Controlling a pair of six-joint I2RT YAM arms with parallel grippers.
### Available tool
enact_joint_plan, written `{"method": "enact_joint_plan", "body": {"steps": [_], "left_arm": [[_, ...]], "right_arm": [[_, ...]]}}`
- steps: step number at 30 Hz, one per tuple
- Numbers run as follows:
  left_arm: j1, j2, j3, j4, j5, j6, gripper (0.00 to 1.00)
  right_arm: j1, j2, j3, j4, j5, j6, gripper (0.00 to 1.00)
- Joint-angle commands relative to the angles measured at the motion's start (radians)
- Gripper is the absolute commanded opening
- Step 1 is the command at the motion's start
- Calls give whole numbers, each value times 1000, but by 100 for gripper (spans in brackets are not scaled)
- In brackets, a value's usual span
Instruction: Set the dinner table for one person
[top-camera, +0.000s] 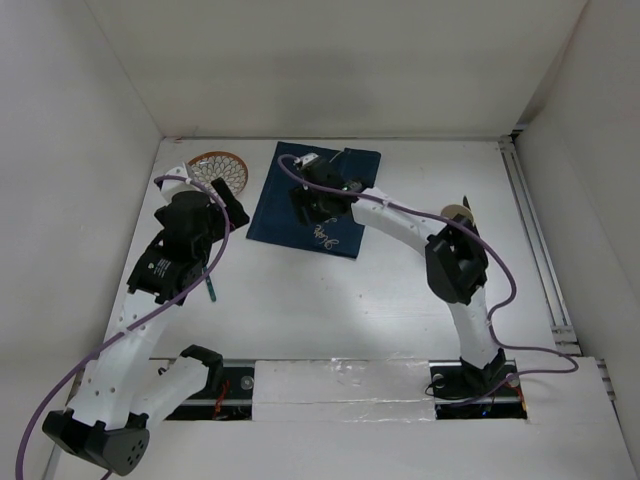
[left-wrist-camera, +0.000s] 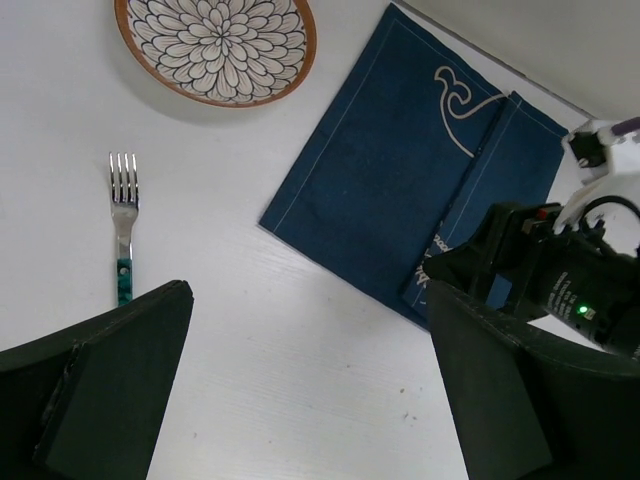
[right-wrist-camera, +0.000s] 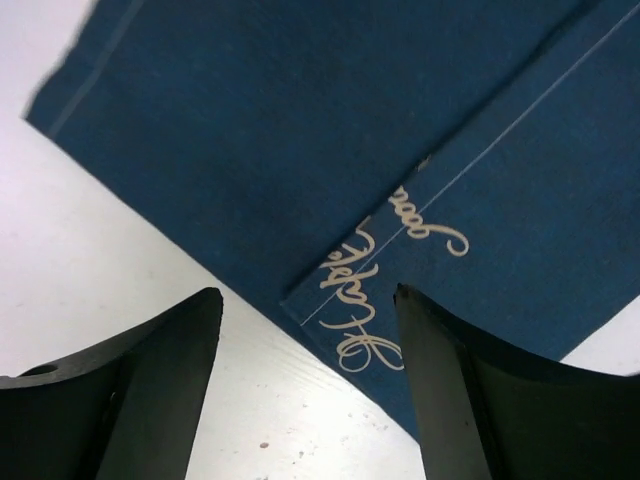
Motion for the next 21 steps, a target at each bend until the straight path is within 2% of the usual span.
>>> {"method": "enact_joint_plan", "body": {"steps": [1, 5, 11, 19, 21], "left_arm": [[2, -17, 3, 11, -26, -8, 100], [2, -17, 3, 11, -26, -8, 100], [2, -17, 3, 2, -26, -8, 100], [2, -17, 3, 2, -26, -8, 100], [2, -17, 3, 2, -26, -8, 100]], "right_arm": [[19, 26, -43, -34, 109, 11, 74], [28, 51, -43, -15, 130, 29, 65], [46, 85, -43, -5, 140, 38, 63], [56, 149, -8, -32, 140, 38, 51], [56, 149, -8, -32, 140, 38, 51]]}}
